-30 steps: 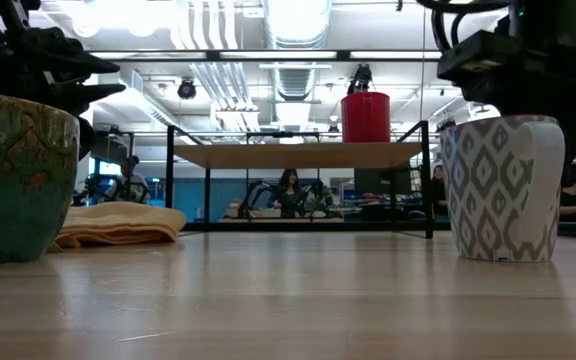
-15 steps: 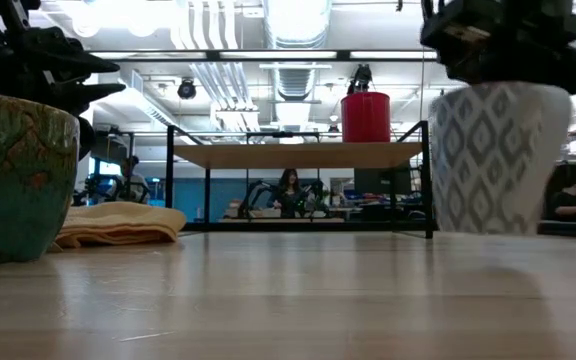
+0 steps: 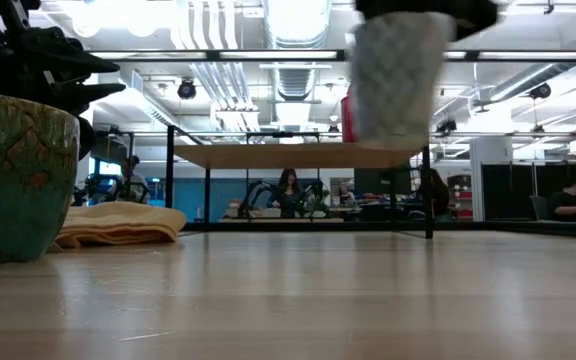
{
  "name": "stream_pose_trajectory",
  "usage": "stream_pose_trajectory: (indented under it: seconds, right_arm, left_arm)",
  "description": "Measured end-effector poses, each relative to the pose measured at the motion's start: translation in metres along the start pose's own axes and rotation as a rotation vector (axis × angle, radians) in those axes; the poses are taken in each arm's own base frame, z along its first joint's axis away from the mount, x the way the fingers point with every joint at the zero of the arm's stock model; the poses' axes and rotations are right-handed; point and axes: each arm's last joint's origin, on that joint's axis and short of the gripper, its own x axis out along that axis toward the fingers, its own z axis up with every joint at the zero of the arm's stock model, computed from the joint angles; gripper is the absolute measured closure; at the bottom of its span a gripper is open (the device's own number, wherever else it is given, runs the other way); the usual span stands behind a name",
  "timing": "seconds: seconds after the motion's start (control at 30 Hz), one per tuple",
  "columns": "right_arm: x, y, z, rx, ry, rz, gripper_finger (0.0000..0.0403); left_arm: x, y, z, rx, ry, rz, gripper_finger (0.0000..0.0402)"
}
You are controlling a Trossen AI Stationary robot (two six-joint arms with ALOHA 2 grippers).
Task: Stack small to large cups/mugs on shelf
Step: Put the white mug on the shelf
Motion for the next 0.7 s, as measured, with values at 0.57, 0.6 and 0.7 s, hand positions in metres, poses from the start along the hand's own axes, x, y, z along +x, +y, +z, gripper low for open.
stream_pose_trajectory:
  seconds: [0.57,0.6,0.7]
  right_arm:
    - [-0.048,0.018,0.112,-0.077,-0.205,0.115,0.0390]
    - [-0.046,0.015,0.115,-0.072,-0.213,0.084,0.0390]
    - [-0.045,0.007,0.122,-0.076,-0.260,0.012,0.0390]
  left_arm:
    - [0.000,0.000,0.000,0.009,-0.003,0.004,0.0331]
    - [0.000,0.000,0.000,0.009,-0.004,0.005,0.0331]
    - [0.000,0.000,0.000,0.010,-0.005,0.007,0.0331]
